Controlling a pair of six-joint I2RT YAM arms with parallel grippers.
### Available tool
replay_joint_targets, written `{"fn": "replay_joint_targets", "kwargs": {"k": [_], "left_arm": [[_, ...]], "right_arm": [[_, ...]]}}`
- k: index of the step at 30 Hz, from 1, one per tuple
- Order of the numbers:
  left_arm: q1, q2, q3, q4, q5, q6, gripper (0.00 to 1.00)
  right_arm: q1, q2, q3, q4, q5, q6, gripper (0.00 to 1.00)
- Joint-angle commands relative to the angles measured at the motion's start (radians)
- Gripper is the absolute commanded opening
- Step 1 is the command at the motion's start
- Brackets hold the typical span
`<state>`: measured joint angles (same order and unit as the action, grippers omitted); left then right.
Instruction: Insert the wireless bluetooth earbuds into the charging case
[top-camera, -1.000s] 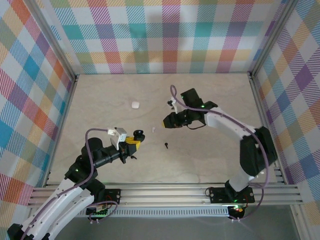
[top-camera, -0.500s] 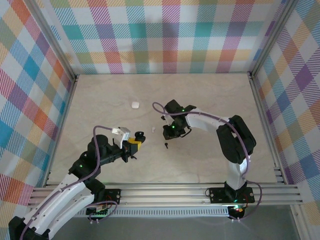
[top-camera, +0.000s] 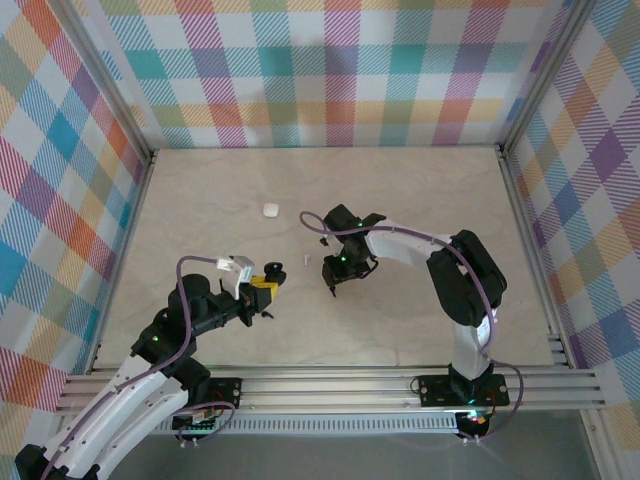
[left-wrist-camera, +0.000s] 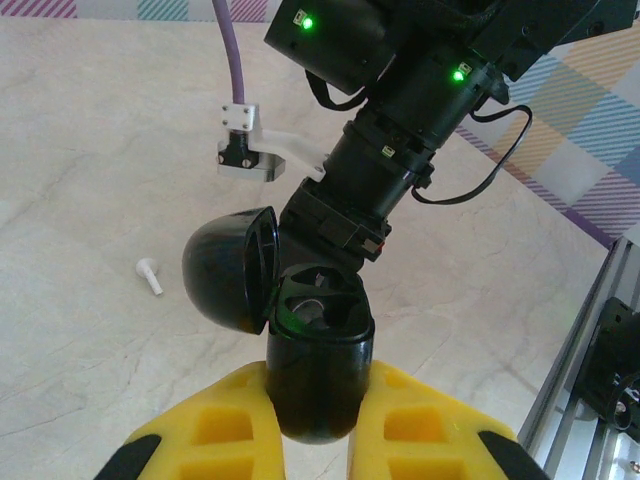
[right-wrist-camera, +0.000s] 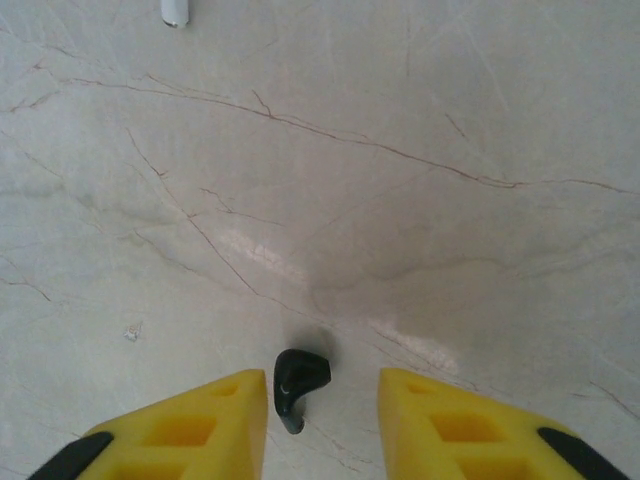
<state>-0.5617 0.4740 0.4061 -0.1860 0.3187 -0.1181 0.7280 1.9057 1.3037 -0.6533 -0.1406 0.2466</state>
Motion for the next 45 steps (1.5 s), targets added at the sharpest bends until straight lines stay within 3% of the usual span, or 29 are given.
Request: {"fn": "replay_joint_targets", "kwargs": {"k": [1,21,29,35,45], "left_arm": [[-0.003,-0.005,0.001,-0.009,-0.018,-0.015,0.0],[-0.003,-0.027,-0.006,-0.035,-0.051,-0.042,0.0],[-0.003,-0.054,-0.011,-0.047,-0.064,-0.051,0.0],[-0.003,-0.07,-0.015,-0.05,-0.067,-0.058,0.0],[-0.003,-0.077,-0.014,-0.054,-0.068,-0.066,0.0]], "right_arm": [[0.014,0.03,0.024,-0.029,-0.006,-0.016,0.37],[0.05,0.099,0.049,-0.052,-0.032,-0.012,0.41],[0.078,0.125,0.07,-0.071,-0.031,0.01,0.33],[0.085,0.124,0.08,-0.083,-0.024,0.033,0.33],[0.082,0.101,0.078,-0.042,-0.125,0.087,0.37]]}}
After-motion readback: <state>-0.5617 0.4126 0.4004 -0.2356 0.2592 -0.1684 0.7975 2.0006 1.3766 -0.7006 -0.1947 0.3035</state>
